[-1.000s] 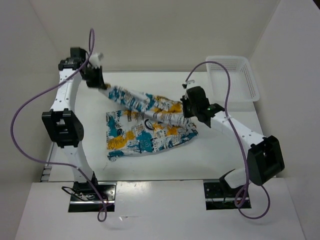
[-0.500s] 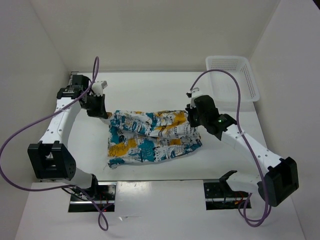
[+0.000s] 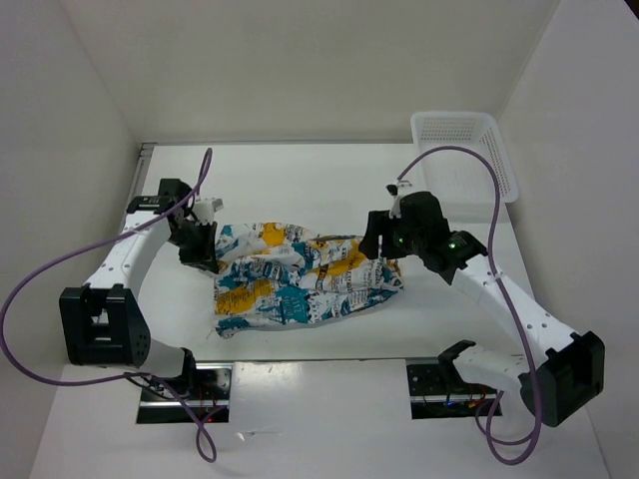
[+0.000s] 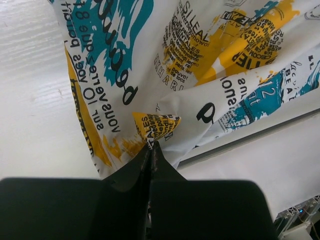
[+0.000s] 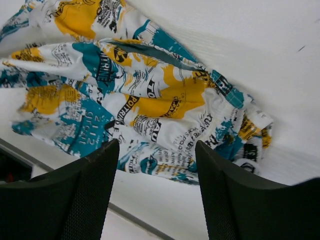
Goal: Fold and stack the shorts
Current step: Fold the shorts
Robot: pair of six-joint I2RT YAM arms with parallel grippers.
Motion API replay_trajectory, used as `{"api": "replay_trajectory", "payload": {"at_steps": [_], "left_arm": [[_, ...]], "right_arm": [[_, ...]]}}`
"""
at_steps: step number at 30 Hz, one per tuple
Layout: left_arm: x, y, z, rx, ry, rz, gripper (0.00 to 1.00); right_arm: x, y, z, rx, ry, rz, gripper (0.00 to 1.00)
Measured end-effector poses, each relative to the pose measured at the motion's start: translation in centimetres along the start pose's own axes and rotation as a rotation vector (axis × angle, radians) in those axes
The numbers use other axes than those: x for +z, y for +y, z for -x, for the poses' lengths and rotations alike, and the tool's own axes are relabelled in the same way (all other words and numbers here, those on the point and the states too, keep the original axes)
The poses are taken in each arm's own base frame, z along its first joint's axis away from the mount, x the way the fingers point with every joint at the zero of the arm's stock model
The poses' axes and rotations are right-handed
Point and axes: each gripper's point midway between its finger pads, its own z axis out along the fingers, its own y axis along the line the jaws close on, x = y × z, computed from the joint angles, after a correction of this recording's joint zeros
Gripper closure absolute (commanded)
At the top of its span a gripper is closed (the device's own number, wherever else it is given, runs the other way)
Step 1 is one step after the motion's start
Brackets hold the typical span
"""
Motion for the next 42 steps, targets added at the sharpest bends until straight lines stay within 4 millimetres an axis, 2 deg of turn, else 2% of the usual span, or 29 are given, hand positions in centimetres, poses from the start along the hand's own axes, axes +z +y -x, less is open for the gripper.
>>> {"api": "replay_trajectory", "payload": {"at_steps": [3, 7, 9, 14, 18, 23, 24, 25, 29, 31, 33, 35, 37, 40, 42], "left_arm": [[0.3, 0.2, 0.0, 0.001, -0.003, 0.004, 1.0], [1.0, 0.4, -0.8, -0.008, 0.022, 0.006, 1.0], [1.1, 0.5, -1.0, -0.011, 0.029, 0.009, 1.0], [1.3, 0.7, -1.0, -0.01, 0.027, 0.016, 1.0], [1.6, 0.8, -1.1, -0.01, 0.028, 0.017, 1.0], [2.2, 1.0, -1.4, -0.016, 0.048, 0.016, 1.0], [2.5, 1.0, -1.5, -0.013, 0.056, 0.014, 1.0], [2.8, 1.0, -1.5, -0.01, 0.061, 0.014, 1.0], [4.2, 0.5, -1.3, 0.027, 0.074, 0.005, 1.0], [5.2, 0.3, -0.7, 0.043, 0.07, -0.005, 1.0], [6.4, 0.5, 0.0, 0.038, 0.084, -0.02, 1.0], [7.5, 1.1, 1.4, 0.004, 0.102, -0.042, 1.0], [8.3, 2.6, 4.6, -0.043, 0.098, -0.055, 1.0], [9.1, 5.7, 11.7, -0.066, -0.011, -0.045, 1.0], [8.1, 7.5, 16.6, -0.055, -0.113, -0.018, 1.0]], "right_arm": [[1.2, -0.2, -0.8, 0.104, 0.046, -0.018, 0.34], [4.6, -1.6, -3.8, 0.218, 0.182, -0.097, 0.31], [5.5, -2.6, -4.7, 0.262, 0.219, -0.143, 0.3], [5.4, -4.6, -4.2, 0.339, 0.191, -0.247, 0.26], [5.3, -5.0, -4.0, 0.365, 0.179, -0.276, 0.23], [5.9, -4.9, -4.7, 0.392, 0.188, -0.25, 0.25], [6.1, -5.0, -4.9, 0.399, 0.193, -0.245, 0.29], [6.5, -5.1, -4.8, 0.407, 0.191, -0.238, 0.48], [8.0, -5.8, -4.0, 0.417, 0.167, -0.216, 0.89], [8.7, -6.0, -3.3, 0.416, 0.153, -0.207, 1.0], [9.6, -5.8, -2.0, 0.409, 0.135, -0.185, 1.0], [10.6, -5.5, -0.5, 0.401, 0.116, -0.159, 1.0], [11.7, -5.1, 1.3, 0.39, 0.091, -0.128, 1.0], [13.4, -4.4, 5.1, 0.36, 0.049, -0.083, 1.0], [14.6, -3.8, 8.5, 0.332, 0.004, -0.051, 1.0]]}}
